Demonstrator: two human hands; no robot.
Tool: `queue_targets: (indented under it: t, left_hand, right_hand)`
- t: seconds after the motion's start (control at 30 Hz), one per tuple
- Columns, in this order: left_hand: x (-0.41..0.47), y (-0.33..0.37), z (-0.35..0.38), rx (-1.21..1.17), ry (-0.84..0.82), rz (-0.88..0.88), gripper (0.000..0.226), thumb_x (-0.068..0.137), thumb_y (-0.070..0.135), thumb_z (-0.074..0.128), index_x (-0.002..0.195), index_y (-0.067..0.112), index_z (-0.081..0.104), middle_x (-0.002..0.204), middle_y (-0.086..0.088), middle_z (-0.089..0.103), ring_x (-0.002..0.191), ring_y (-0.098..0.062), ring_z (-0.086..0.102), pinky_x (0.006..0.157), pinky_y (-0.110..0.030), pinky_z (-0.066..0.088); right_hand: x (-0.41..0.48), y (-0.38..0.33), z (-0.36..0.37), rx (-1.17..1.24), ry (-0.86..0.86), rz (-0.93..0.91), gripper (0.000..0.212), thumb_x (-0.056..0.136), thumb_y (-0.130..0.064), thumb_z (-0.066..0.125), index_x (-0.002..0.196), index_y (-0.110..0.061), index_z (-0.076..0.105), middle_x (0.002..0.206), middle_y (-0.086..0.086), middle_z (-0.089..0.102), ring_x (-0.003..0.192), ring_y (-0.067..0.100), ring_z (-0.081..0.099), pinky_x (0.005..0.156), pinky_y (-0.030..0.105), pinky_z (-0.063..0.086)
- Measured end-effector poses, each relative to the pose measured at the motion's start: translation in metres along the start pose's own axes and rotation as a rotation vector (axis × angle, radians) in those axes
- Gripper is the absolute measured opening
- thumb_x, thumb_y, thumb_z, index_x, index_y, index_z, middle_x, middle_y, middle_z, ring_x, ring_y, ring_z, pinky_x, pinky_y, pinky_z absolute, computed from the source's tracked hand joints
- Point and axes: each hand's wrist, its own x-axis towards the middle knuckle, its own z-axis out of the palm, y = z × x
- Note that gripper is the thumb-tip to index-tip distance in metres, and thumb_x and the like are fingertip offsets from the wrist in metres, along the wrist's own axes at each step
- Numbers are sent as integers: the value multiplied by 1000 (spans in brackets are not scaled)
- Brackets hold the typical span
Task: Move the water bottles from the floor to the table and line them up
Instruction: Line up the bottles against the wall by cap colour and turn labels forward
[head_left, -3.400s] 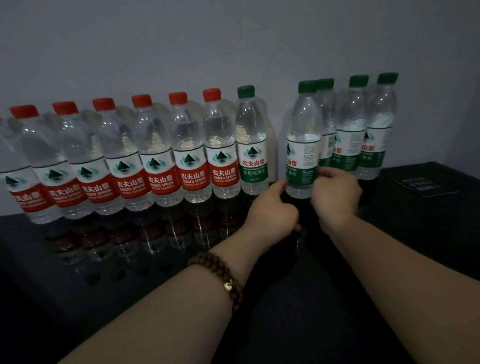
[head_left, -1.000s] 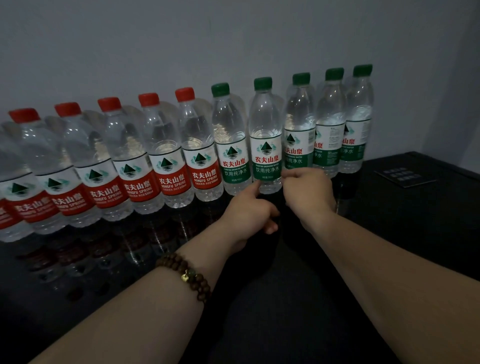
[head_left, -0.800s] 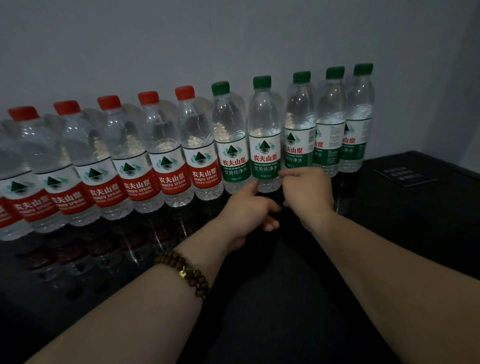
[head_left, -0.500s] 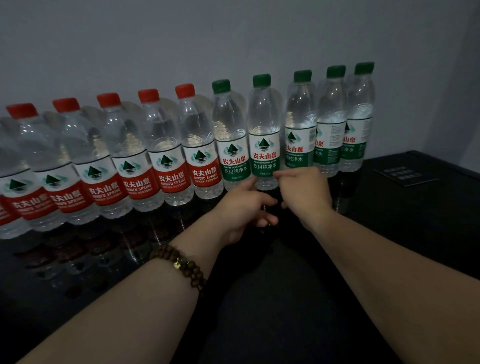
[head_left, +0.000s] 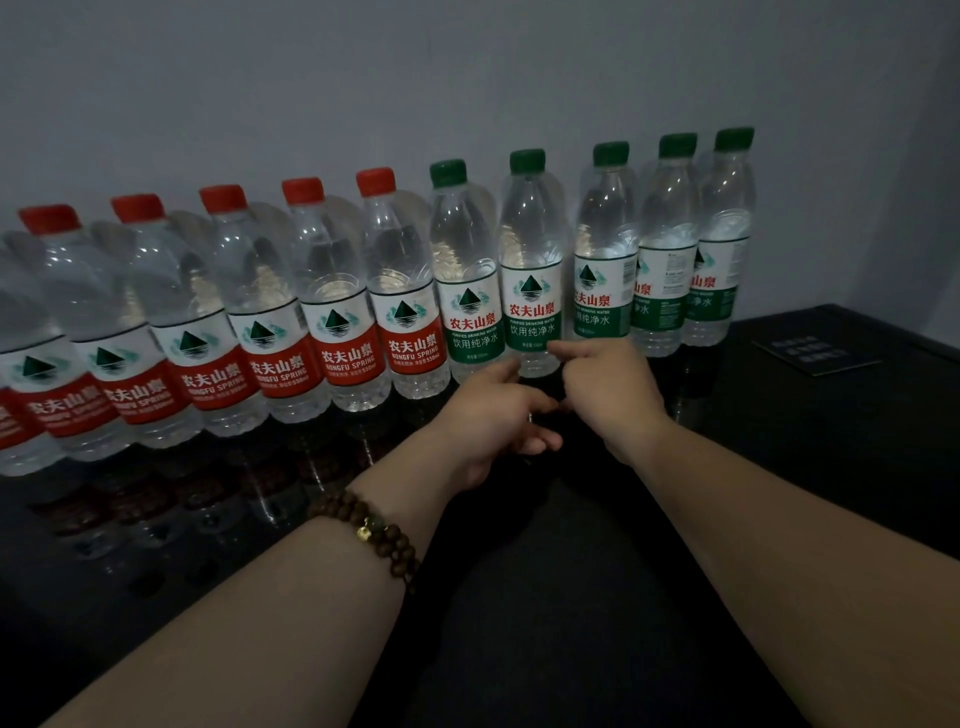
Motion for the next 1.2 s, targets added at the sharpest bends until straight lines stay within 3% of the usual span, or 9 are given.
queue_targets:
  t: [0.07,0.23,0.5,0.6,0.7,0.77,0.9,1.07,1.2]
  left_hand:
    - [-1,1,0,9,-11,-7,81,95,-9,56,163,20,23,94,13,59,52,-17,69,39,-18,45]
    - [-5,4,1,25,-10,3,82,95,-12,51,164,23,24,159,-9,43,54,-18,69,39,-18,46]
    - [-7,6,4,37,2,18,84,94,-15,48,163,24,22,164,-12,34,54,-18,69,40,-18,47]
    - [-6,3,4,47,6,22,83,94,-14,50,164,22,23,160,-15,41,55,-19,70,42,-19,49]
    - [-5,3,5,70,41,12,83,94,-12,55,164,19,21,167,-11,28,55,-20,70,46,-21,52]
    - [-7,3,8,122,59,25,80,94,-10,57,163,16,26,170,-7,25,53,-21,70,48,-25,54]
    - [-8,4,22,248,60,78,71,94,-9,52,159,14,34,162,-3,41,49,-19,68,42,-25,50]
    - [12,21,56,318,29,49,66,93,-6,45,156,12,36,96,4,59,61,-27,70,49,-32,53]
    - [26,18,70,371,104,103,53,87,7,51,138,21,52,88,-12,74,65,-27,72,54,-37,58]
  right_hand:
    - [4,3,1,14,-1,-7,64,64,-22,44,115,-56,63,129,-16,70,107,18,69,92,46,59]
    - [4,4,2,-60,-25,-42,79,67,-25,42,143,-47,53,139,-17,64,111,27,69,96,49,56]
    - [2,1,-1,-166,-52,-69,87,66,-22,41,147,-53,44,146,-14,60,119,24,65,100,49,54]
    - [4,2,0,-66,15,-73,77,67,-22,42,138,-45,61,131,-17,70,106,27,71,91,48,60]
    - [10,4,-4,175,260,9,46,69,-16,47,92,-38,81,82,-16,77,62,18,75,53,28,60]
    - [15,3,-15,294,391,85,37,77,-9,52,83,-32,80,77,-11,74,54,15,72,47,25,57]
    - [23,11,-40,210,438,118,32,87,-11,55,81,-33,78,97,-7,75,77,14,68,62,25,54]
    - [18,12,-42,78,404,86,33,87,-15,56,98,-32,82,108,-6,77,86,17,67,74,30,56]
    - [14,9,-42,80,343,69,39,88,-14,54,110,-34,80,115,-7,76,94,19,70,81,36,61]
